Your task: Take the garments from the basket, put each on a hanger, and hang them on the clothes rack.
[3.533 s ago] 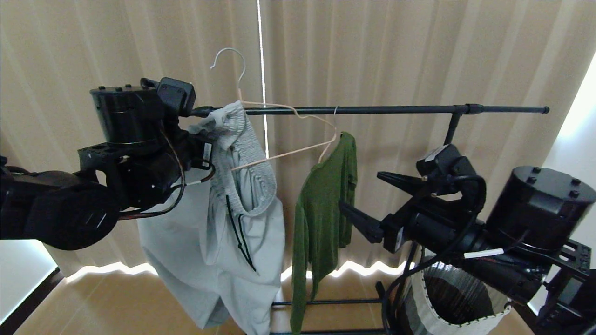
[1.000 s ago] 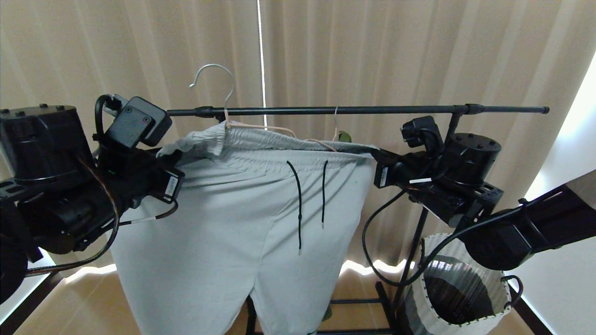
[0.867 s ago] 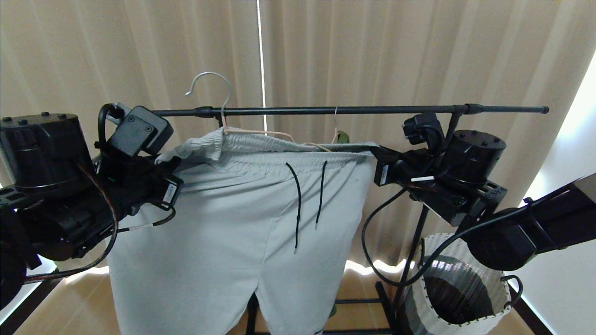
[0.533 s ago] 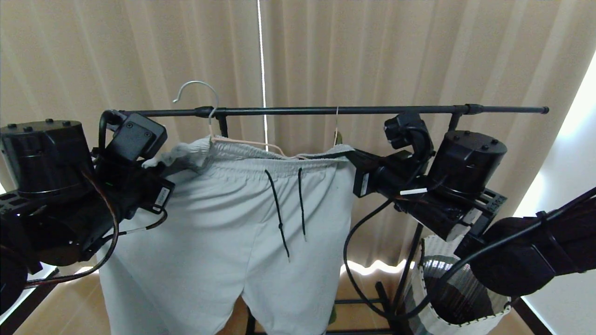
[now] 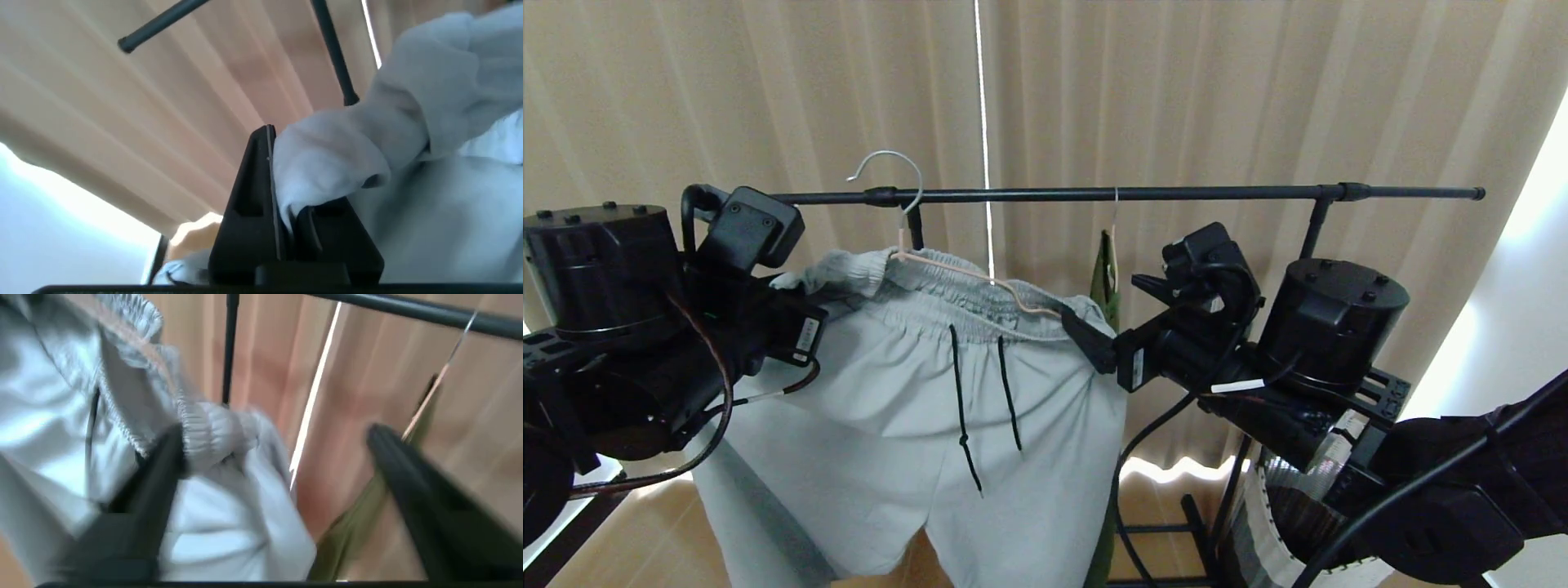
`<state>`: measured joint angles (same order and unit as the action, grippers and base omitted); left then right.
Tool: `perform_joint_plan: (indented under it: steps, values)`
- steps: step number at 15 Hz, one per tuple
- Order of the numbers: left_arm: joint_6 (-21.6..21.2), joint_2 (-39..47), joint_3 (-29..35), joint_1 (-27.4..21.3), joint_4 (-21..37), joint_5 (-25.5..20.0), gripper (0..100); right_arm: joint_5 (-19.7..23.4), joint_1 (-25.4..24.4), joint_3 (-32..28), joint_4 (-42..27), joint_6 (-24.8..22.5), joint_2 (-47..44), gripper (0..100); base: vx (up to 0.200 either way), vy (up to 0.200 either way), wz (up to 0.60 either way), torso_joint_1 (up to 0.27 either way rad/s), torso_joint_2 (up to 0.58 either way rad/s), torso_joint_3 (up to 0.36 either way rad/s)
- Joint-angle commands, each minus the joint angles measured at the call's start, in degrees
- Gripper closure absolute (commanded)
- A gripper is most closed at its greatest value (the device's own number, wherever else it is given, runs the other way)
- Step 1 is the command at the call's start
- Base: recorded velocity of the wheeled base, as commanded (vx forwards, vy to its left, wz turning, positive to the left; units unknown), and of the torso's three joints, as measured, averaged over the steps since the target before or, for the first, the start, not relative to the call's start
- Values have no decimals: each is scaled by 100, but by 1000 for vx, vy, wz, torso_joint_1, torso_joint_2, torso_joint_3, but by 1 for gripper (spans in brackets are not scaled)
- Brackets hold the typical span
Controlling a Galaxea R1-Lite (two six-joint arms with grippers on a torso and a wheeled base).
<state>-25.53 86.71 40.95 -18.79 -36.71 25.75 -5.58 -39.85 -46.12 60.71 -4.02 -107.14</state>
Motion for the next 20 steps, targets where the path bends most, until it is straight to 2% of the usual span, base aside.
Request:
perform_joint_plan:
  steps: [1, 2, 4, 7, 11, 13, 20]
  values:
    - [232, 144, 177, 15, -12, 132, 100, 13, 39, 164, 64, -231, -44, 0, 0, 0, 0, 0, 0, 0]
    - [443, 206, 247, -2, -3, 255, 100, 22, 65, 156, 90, -274, -52, 0, 0, 0, 0, 0, 0, 0]
    - [584, 223, 229, -11, -3, 282, 100, 84, 56, -73, 81, -292, -140, 0, 0, 0, 0, 0, 0, 0]
    - [663, 215, 229, -222, -3, 282, 100, 119, 56, -838, 29, -793, -553, 0, 0, 0, 0, 0, 0, 0]
    - [672, 223, 150, -670, -3, 291, 100, 119, 39, -1611, -226, -1022, -958, 0, 0, 0, 0, 0, 0, 0]
    - [663, 215, 89, -837, -3, 291, 100, 119, 39, -1804, -244, -1030, -1037, 0, 0, 0, 0, 0, 0, 0]
    - [602, -14, -78, -1136, -3, 229, 100, 119, 39, -1769, -235, -1109, -1019, 0, 0, 0, 0, 0, 0, 0]
